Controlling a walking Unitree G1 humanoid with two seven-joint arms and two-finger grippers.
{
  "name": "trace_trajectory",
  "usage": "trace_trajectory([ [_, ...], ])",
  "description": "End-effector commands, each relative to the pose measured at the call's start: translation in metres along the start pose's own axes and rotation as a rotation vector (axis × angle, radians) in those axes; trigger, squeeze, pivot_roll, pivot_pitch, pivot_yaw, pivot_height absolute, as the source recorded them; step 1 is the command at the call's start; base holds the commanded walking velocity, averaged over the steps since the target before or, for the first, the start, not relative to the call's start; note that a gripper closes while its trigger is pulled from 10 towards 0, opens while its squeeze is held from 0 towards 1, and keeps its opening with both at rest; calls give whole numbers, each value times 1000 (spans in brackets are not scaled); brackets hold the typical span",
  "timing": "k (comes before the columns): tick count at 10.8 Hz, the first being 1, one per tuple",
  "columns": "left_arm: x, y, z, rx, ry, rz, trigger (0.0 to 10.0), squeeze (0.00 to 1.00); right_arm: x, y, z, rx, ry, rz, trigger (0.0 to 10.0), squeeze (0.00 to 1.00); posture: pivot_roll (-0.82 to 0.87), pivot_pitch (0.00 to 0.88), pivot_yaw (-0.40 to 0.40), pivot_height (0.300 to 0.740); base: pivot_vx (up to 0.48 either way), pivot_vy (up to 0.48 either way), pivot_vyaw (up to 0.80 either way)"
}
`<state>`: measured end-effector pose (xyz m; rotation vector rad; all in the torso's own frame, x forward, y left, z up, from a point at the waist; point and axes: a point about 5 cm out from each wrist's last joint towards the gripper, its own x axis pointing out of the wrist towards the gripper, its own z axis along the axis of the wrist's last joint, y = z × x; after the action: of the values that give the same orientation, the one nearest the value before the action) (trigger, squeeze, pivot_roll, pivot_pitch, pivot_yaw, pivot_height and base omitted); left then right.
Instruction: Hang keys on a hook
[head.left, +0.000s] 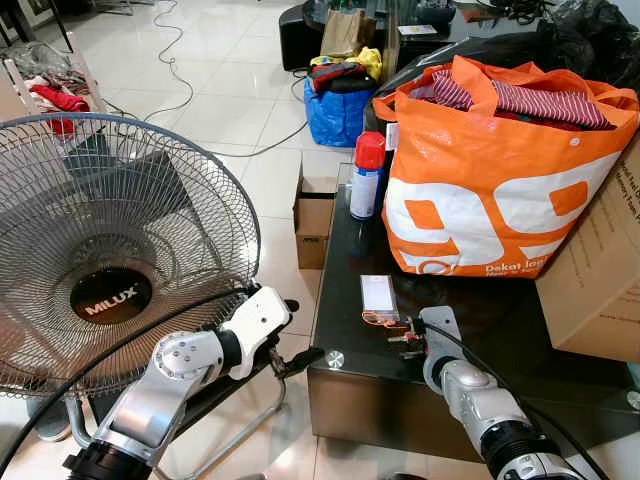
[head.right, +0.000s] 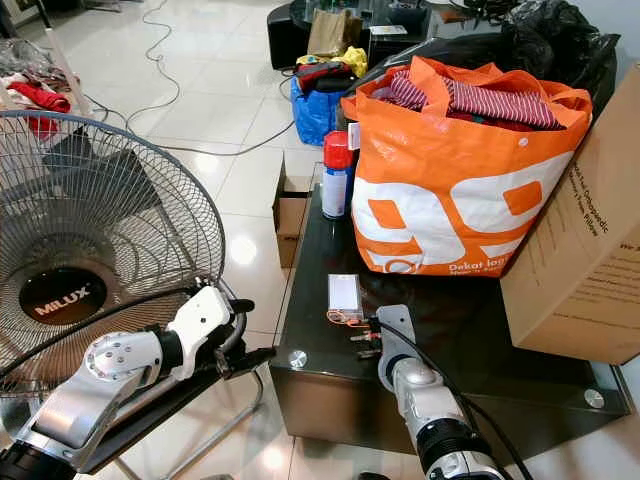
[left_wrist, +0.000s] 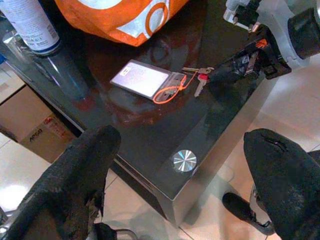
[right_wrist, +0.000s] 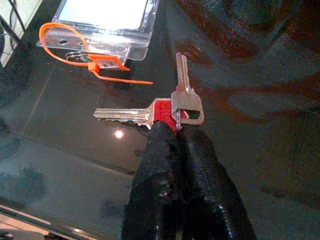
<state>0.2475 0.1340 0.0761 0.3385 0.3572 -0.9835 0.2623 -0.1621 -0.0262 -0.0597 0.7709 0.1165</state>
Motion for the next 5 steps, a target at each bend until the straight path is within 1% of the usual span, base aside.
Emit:
trace_trajectory([
  [1,-1,2,1,26,8,-4,10000,0,1,0,7,-3,-15,-5,0,0,13,18,44,740,0,0,0],
  [2,0,2,1,26,8,-4,10000,0,1,-1,7,-6,-17,-3,0,0,14,18,43,740,0,0,0],
  [3,0,2,1,26,8,-4,10000,0,1,-2,6,-21,-12,2,2902,0,12,17,43,740,0,0,0],
  [4,0,3,1,27,8,-4,10000,0,1,-3,6,-40,-5,5,10000,0,13,18,43,740,0,0,0],
  [5,0,3,1,28,8,-4,10000,0,1,-3,6,-29,-9,11,10000,0,13,17,42,740,0,0,0],
])
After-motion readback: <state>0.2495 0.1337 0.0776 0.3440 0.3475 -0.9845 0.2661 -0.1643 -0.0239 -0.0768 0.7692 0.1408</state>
